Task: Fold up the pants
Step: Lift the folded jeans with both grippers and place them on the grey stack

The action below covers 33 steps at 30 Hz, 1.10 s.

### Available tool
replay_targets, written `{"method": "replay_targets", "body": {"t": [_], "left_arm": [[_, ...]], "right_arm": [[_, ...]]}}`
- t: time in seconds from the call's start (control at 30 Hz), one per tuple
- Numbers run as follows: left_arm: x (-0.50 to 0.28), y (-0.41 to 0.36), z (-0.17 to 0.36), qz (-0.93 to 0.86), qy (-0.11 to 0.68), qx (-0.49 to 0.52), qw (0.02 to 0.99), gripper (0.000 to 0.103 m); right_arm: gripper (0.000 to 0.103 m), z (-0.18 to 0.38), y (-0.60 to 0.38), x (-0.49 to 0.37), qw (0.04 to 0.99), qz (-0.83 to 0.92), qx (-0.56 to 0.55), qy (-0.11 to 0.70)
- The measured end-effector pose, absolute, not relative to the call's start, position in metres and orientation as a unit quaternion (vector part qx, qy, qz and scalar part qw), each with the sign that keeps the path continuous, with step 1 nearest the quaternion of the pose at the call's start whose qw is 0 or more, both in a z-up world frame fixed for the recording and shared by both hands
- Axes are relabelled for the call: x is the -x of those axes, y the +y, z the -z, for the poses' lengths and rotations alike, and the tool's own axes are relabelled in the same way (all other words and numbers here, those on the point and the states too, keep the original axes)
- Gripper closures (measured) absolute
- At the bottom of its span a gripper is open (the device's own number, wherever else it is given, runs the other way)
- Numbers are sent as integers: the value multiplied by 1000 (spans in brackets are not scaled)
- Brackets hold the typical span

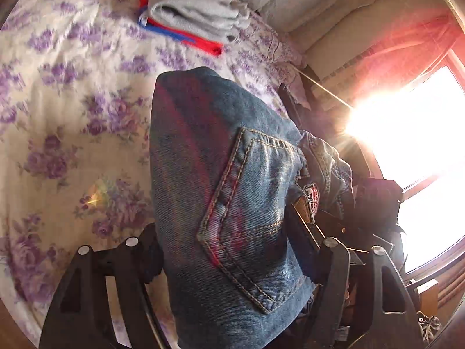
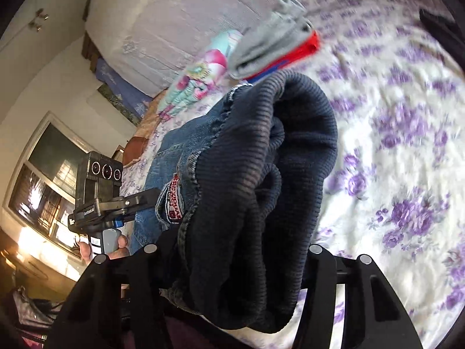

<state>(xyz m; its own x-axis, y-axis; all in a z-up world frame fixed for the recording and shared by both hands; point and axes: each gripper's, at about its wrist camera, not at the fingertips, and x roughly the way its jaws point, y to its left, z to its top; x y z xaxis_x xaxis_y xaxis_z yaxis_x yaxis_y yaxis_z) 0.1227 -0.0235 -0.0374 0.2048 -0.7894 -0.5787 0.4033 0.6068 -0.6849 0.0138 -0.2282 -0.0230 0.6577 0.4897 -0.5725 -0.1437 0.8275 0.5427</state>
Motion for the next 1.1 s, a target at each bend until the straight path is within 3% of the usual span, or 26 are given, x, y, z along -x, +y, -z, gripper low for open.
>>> {"method": "replay_targets", "body": {"t": [0.3, 0.63, 0.73, 0.87, 0.93, 0.97, 1.1], "left_arm": [[-138, -21, -27, 408, 435, 191, 779, 33], [-313, -52, -131, 394, 335, 193, 834, 31], [-393, -64, -117, 370, 341, 217, 837, 29], [-506, -84, -35, 294, 438, 243, 814, 28], [-535, -87, 3, 261, 480, 254, 798, 28], [-539, -83, 5, 267, 474, 270, 794, 23], [-538, -64, -12, 289, 456, 264, 799, 21]], "right_arm": [[47, -48, -223, -33, 909, -186, -189, 320], [46, -165, -250, -212, 963, -132, -100, 214], [41, -161, -263, -293, 969, -99, -88, 208], [18, -99, -276, -407, 959, 35, -23, 279], [16, -72, -274, -433, 949, 84, 37, 303], [9, -71, -276, -431, 956, 73, 32, 281], [7, -100, -283, -397, 979, 86, 23, 182]]}}
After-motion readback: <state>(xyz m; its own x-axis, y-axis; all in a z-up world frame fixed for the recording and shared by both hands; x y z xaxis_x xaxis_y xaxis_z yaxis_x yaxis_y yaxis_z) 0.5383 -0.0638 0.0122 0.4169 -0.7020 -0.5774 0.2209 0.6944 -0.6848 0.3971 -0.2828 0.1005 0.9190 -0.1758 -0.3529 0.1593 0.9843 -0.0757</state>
